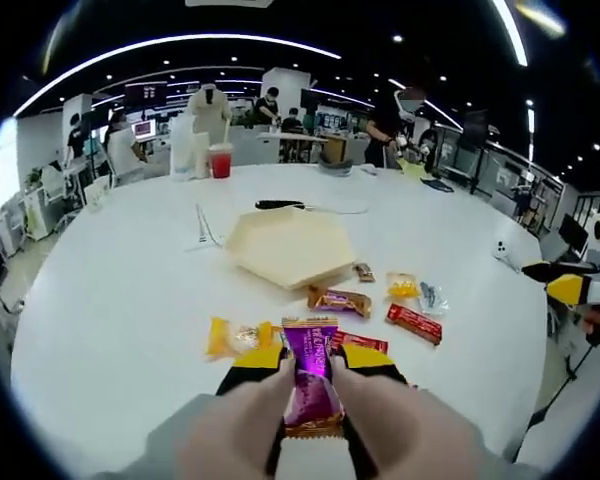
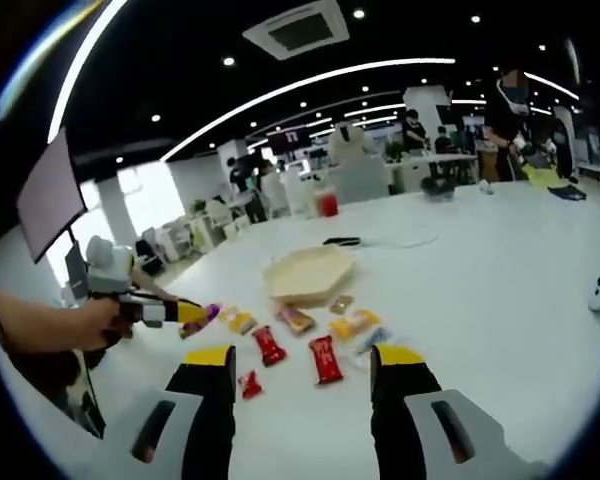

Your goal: Place the target food into the container with the food tongs after gripping and lifting it, then release it inside without dropping or visibly crushing the food.

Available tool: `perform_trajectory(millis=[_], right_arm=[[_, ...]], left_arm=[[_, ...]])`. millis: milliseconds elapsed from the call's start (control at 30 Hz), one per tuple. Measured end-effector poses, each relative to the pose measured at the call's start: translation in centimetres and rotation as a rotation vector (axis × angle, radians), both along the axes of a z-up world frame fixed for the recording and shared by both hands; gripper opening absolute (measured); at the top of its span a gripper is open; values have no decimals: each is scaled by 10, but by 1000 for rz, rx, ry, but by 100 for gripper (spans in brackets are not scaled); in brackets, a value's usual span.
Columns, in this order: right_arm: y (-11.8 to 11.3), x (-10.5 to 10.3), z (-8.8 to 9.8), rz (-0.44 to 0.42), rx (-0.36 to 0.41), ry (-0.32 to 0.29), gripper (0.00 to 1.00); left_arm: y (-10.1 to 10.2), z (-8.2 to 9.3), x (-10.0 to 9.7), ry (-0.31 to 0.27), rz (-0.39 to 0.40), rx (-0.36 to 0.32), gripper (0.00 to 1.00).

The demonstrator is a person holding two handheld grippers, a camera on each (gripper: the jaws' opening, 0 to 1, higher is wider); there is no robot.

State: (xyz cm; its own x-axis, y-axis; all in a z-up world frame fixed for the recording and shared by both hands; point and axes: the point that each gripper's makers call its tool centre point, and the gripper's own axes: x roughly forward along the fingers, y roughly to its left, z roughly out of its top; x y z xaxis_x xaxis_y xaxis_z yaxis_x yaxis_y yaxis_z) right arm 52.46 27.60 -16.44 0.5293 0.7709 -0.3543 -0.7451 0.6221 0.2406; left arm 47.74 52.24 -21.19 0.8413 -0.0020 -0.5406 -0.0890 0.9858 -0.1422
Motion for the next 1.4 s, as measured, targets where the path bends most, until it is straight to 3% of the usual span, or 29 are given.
perform_trajectory(millis=[200,567,1400], right_arm=[[-15,11,11,-3,-48,-52,56],[-22,15,23,15,-55,-68,58],[-26,9,34,52,-73,-109,60]], left_arm=[[-1,21,5,-29,12,-43,18],[-11,48,14,-72,-24,-8,18],[-7,64,30,-98,-53,7,17]])
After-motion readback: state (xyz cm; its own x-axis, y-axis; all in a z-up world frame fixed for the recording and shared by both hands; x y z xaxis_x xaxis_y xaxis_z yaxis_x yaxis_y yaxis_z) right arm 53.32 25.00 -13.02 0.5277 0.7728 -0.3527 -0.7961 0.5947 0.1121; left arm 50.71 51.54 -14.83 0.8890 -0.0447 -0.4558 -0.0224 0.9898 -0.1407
